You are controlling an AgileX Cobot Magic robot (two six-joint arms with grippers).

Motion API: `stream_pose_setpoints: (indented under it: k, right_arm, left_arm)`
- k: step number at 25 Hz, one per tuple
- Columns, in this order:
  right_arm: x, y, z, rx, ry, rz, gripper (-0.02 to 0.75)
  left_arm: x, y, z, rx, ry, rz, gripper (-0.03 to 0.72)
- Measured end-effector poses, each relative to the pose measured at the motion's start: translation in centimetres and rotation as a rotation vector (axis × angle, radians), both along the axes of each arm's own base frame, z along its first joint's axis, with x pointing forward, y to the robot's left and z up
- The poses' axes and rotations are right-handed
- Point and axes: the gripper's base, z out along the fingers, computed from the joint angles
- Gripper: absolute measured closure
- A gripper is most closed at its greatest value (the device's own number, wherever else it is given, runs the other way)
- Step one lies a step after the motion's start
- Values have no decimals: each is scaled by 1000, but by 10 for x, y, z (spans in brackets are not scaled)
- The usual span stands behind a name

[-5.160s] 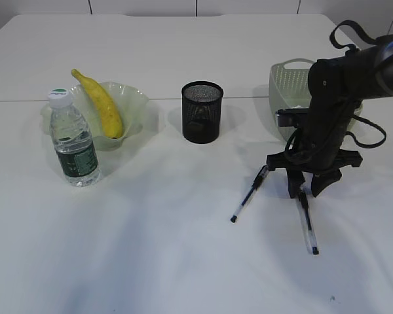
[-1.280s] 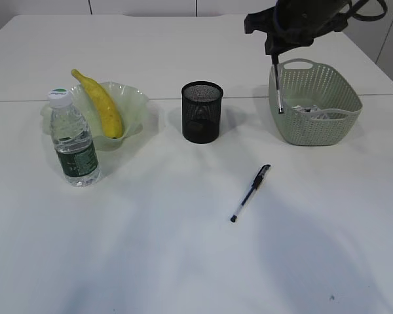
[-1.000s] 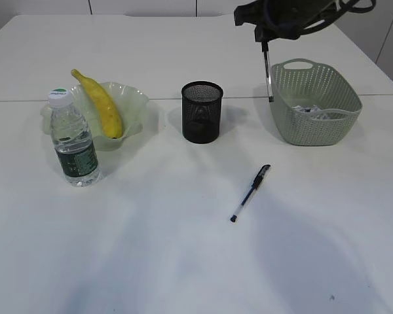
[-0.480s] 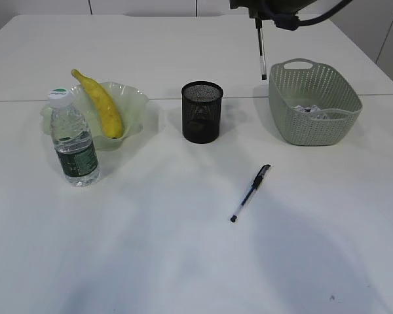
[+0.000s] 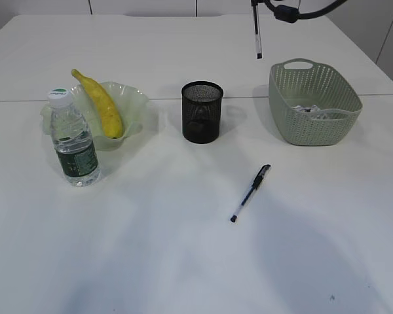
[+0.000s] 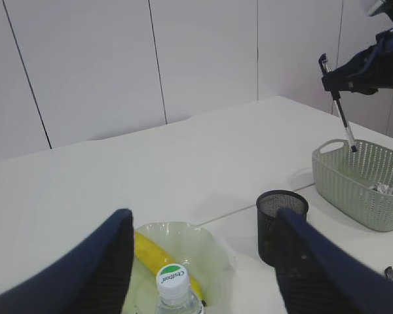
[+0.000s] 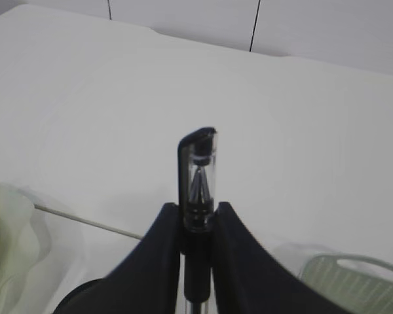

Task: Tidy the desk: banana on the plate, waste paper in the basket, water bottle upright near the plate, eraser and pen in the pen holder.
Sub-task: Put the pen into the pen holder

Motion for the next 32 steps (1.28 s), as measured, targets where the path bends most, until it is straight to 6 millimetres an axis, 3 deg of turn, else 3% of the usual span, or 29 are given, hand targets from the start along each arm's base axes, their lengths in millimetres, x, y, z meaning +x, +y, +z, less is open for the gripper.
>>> stream_pose_setpoints:
  k: [7, 32]
  right_arm:
    - [2, 2, 5, 1, -92, 29, 633]
    - [-7, 27, -32, 91, -396, 238, 633]
  left_arm:
    - [0, 0, 0, 39, -14, -5, 214]
    - [0, 0, 0, 95, -34, -10, 214]
